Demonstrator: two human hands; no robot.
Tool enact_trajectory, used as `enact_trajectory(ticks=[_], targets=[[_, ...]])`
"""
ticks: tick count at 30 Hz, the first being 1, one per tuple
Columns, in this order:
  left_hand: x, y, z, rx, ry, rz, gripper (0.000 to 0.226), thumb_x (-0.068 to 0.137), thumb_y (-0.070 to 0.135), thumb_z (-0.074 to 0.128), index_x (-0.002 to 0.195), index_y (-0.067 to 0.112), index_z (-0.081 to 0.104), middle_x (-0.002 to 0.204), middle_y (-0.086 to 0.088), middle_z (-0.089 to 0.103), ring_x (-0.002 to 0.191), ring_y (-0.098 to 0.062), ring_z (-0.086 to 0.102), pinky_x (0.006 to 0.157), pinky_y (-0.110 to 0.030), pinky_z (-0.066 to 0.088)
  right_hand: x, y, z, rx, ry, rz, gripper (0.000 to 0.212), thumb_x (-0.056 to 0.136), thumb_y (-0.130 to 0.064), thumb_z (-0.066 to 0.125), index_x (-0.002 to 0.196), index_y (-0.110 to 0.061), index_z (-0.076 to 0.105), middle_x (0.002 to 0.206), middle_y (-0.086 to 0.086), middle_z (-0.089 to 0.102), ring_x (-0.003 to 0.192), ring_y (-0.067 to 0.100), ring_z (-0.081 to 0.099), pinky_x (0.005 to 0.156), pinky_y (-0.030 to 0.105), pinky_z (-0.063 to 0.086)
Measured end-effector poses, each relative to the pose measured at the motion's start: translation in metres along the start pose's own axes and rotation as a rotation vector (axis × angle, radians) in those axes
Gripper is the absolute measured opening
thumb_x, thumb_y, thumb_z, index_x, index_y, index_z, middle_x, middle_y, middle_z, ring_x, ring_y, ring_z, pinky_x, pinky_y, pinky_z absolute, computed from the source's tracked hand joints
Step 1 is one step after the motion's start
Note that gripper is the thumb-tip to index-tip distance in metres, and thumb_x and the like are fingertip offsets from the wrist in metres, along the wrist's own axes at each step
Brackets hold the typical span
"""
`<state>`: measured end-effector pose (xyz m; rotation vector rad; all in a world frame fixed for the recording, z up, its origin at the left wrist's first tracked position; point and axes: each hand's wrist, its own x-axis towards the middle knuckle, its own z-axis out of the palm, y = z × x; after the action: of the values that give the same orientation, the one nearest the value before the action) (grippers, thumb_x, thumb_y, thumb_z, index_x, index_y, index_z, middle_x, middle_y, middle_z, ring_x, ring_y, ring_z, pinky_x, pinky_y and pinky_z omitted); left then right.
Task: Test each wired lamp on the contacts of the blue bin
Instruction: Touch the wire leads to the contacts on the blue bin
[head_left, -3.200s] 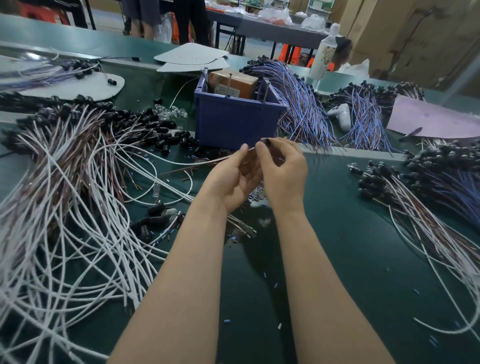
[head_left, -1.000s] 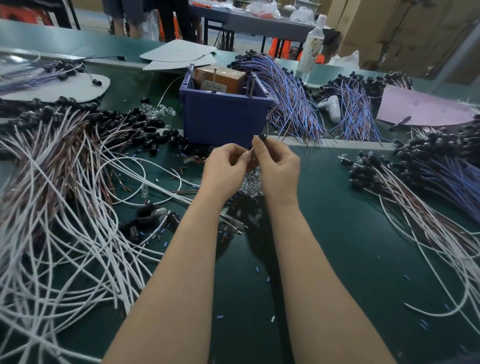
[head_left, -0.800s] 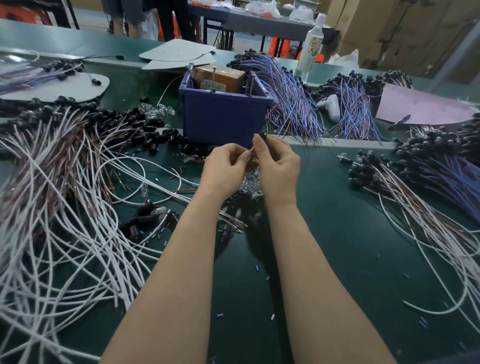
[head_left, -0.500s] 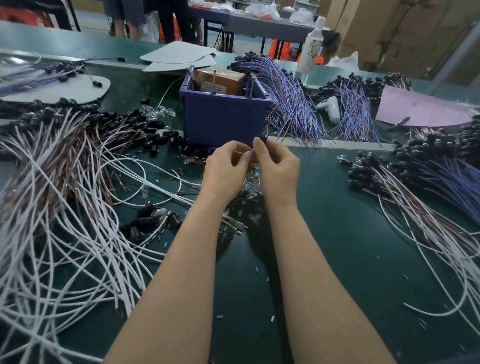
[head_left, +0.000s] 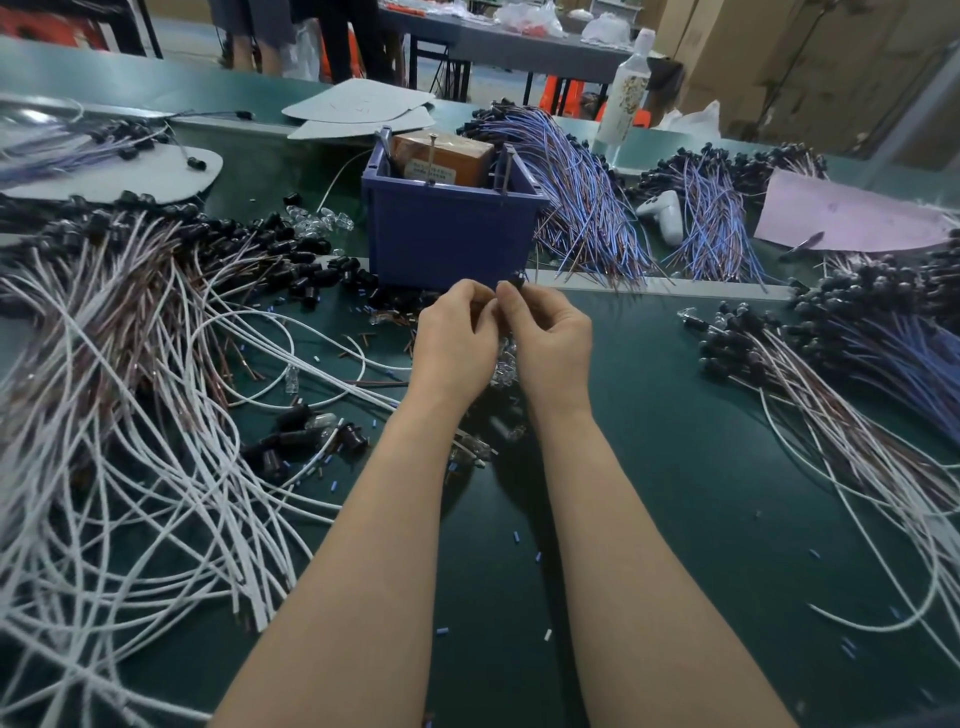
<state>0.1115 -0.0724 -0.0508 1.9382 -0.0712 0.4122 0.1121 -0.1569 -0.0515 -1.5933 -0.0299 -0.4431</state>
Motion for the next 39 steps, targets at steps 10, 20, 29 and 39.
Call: enact_trajectory(ticks=[10,20,29,39], targets=[[-0.003,-0.002,0.003,0.029,-0.052,-0.006,0.01,0.097,0.018,0.05,0.087,0.015,0.053,0.076,0.008,0.058,0.075,-0.016,0.056,0.061,-0.015,0.035,0.001,0.004,0.004,0.097,0.123,0.047,0.011,0.088,-0.009,0.065,0.091,0.001,0.069,0.101,0.012,0.062,0.102,0.033,0.062,0.093,0.049,0.05],[-0.005,-0.006,0.008,0.053,-0.038,0.009,0.013,0.098,0.017,0.045,0.087,0.015,0.052,0.08,-0.002,0.063,0.074,-0.022,0.056,0.062,-0.023,0.036,0.003,0.011,-0.001,0.065,0.061,0.099,0.024,0.09,-0.019,0.064,0.096,0.004,0.068,0.087,0.012,0.069,0.071,0.007,0.062,0.065,0.016,0.049],[-0.005,-0.011,0.01,0.068,-0.015,0.016,0.011,0.097,0.014,0.048,0.088,0.017,0.054,0.078,0.003,0.061,0.067,-0.008,0.054,0.058,-0.006,0.035,0.005,0.013,-0.005,0.061,0.068,0.088,0.008,0.089,-0.013,0.065,0.088,-0.006,0.067,0.073,-0.002,0.066,0.061,-0.003,0.06,0.059,0.012,0.047],[-0.007,-0.011,0.009,0.028,0.047,-0.014,0.015,0.097,0.009,0.044,0.097,0.007,0.059,0.085,-0.005,0.064,0.079,-0.021,0.056,0.069,-0.024,0.04,0.001,0.013,0.002,-0.097,0.034,0.063,0.014,0.086,-0.018,0.069,0.094,-0.007,0.066,0.086,0.006,0.068,0.078,0.012,0.061,0.074,0.023,0.052]])
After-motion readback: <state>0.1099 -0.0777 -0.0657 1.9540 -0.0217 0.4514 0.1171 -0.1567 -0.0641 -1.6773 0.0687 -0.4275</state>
